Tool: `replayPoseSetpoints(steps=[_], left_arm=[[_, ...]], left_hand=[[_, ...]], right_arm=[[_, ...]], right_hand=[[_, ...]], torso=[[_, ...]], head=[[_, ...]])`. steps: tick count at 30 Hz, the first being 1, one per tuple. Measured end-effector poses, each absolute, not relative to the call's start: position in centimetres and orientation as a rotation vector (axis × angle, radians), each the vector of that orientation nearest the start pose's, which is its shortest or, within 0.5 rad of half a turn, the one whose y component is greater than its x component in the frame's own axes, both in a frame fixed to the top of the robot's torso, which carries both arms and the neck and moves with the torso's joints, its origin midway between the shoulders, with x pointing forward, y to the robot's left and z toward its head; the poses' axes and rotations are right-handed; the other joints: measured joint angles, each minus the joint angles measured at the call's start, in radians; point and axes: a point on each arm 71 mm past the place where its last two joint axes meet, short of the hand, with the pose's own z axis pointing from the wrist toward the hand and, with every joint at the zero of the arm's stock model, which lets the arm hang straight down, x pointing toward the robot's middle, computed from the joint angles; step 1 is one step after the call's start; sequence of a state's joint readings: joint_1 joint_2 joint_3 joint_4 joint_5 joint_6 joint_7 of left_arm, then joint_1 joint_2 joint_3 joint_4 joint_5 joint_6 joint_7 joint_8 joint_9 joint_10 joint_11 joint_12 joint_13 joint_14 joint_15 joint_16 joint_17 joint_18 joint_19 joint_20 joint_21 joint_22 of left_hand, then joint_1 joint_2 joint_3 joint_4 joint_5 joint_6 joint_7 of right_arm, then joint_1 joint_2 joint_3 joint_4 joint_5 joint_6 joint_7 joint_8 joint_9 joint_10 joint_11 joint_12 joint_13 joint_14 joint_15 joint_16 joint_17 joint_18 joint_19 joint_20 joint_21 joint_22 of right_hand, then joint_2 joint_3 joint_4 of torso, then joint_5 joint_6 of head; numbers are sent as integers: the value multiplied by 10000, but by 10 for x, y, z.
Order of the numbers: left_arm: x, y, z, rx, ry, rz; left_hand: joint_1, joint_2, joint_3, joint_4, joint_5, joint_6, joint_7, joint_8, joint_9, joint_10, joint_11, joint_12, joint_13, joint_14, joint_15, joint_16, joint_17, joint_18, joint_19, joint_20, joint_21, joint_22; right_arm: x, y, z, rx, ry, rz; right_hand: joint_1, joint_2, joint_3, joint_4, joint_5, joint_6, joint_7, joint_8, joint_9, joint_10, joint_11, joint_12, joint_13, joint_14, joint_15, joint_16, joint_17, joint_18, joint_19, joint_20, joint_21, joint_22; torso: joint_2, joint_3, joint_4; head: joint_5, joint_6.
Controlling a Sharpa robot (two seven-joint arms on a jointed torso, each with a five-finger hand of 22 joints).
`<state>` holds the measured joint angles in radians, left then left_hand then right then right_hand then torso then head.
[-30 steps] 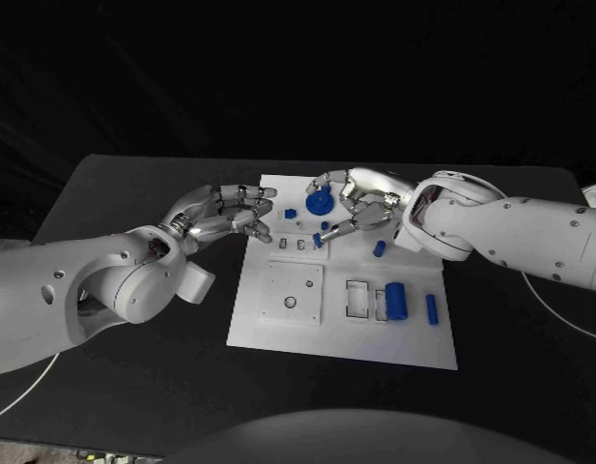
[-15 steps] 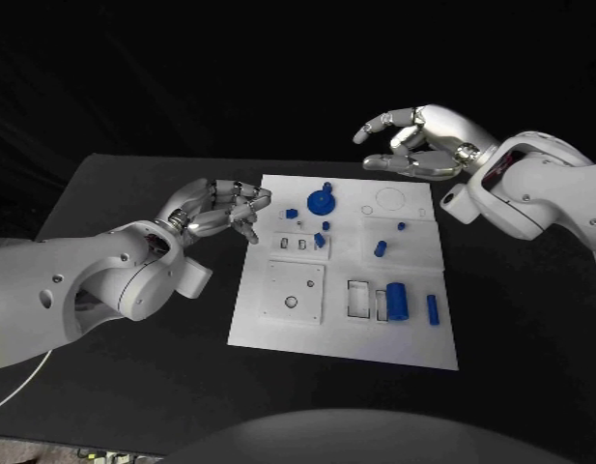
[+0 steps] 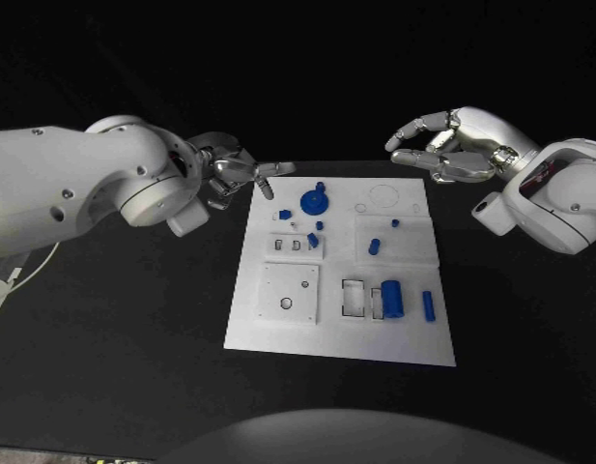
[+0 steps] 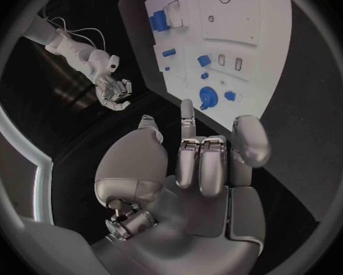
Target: Assemble the parts on the task board
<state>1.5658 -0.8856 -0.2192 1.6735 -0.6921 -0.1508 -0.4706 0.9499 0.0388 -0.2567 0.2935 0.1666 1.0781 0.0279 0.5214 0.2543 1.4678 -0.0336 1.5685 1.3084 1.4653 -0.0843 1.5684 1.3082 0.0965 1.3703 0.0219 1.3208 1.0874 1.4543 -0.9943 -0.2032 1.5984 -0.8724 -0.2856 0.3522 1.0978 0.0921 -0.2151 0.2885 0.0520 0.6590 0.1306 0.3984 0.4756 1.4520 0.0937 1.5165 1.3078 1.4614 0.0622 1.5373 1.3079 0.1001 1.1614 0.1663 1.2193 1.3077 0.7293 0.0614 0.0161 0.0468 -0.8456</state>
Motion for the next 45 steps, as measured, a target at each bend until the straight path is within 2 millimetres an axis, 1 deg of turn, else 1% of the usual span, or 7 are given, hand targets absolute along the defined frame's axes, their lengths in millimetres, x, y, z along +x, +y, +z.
replayPoseSetpoints(steps=[4, 8, 15, 22, 27, 34, 45], left_arm=[[491, 190, -105, -3983, 22018, -5617], [499, 176, -106, -3348, 22827, -4921], [508, 159, -111, -2587, 23570, -4324], [514, 140, -121, -2044, 24041, -4025], [518, 132, -127, -1862, 24275, -3866], [520, 132, -140, -1935, 24686, -3747], [517, 134, -159, -2297, 25194, -3824]], left_hand=[[79, 117, 62, -13, 1585, 172, -69, -288, 100, -46, -61, 0, 0, 5, -107, 0, -1, -186, 488, -84, 743, 1245], [210, 325, 62, -13, 2196, 352, -69, -613, 181, -10, -97, 0, -1, 4, -108, 0, -1, -192, 595, -113, 971, 1653], [265, 381, 59, -16, 2306, 440, -85, -745, 235, -10, -97, 0, -2, 4, -107, 0, -2, -192, 594, -114, 974, 1726], [418, 534, 32, -43, 2468, 440, -85, -1049, 266, -10, -97, 0, -3, 4, -107, 0, -3, -192, 593, -114, 973, 1768], [565, 546, 16, -58, 2582, 415, -60, -1315, 285, -10, -97, 0, -3, 4, -107, 0, -3, -191, 594, -113, 971, 1804], [507, 604, -231, -29, 1914, 205, 148, -1986, 130, -9, -21, 0, -4, 20, -48, 0, -4, -192, 663, -43, 1008, 1863], [598, 740, -258, -57, 2366, 114, 312, -2520, -1, -24, 106, 0, -5, 4, 40, 0, -6, -191, 661, 30, 1006, 1818]], right_arm=[[476, -240, -106, 633, 15524, 11457], [473, -239, -106, 953, 15720, 11484], [471, -237, -108, 1436, 16054, 11553], [472, -240, -110, 1836, 16304, 11529], [472, -240, -112, 2057, 16500, 11515], [473, -238, -114, 2249, 16716, 11644], [475, -238, -116, 2453, 16894, 11716]], right_hand=[[121, 120, -82, 1, 58, 26, 27, 0, 0, 97, -23, 81, -1, 36, -36, 69, -1, 0, 180, -2, 178, 0], [183, 183, -166, 0, 171, 101, 40, 0, -1, 97, -23, 156, -1, 36, -35, 145, -1, 0, 324, -5, 326, -1], [289, 288, -221, -1, 351, 101, 40, 0, -1, 96, -23, 156, -1, 35, -35, 145, -2, 0, 358, -38, 326, -1], [445, 350, -291, -16, 551, 101, 40, 0, -2, 96, -23, 156, -2, 35, -35, 145, -3, -1, 358, -38, 373, -2], [452, 342, -331, 0, 584, 101, 40, 0, -3, 96, -23, 156, -2, 35, -35, 145, -3, -1, 358, -38, 372, -3], [501, 391, -330, 0, 625, 101, 40, 0, -4, 96, -23, 156, -3, 35, -35, 145, -4, -1, 279, -36, 292, -3], [501, 391, -330, 0, 625, 101, 40, 0, -5, 96, -23, 156, -4, 34, -35, 145, -5, -1, 279, -36, 292, -4]], torso=[[60, 121, -159], [134, 189, -255], [226, 249, -337], [227, 270, -316], [194, 259, -297], [166, 253, -320], [128, 208, -344]], head=[[79, 2], [124, -26], [210, -50], [267, -109], [313, -147], [356, -163], [382, -259]])
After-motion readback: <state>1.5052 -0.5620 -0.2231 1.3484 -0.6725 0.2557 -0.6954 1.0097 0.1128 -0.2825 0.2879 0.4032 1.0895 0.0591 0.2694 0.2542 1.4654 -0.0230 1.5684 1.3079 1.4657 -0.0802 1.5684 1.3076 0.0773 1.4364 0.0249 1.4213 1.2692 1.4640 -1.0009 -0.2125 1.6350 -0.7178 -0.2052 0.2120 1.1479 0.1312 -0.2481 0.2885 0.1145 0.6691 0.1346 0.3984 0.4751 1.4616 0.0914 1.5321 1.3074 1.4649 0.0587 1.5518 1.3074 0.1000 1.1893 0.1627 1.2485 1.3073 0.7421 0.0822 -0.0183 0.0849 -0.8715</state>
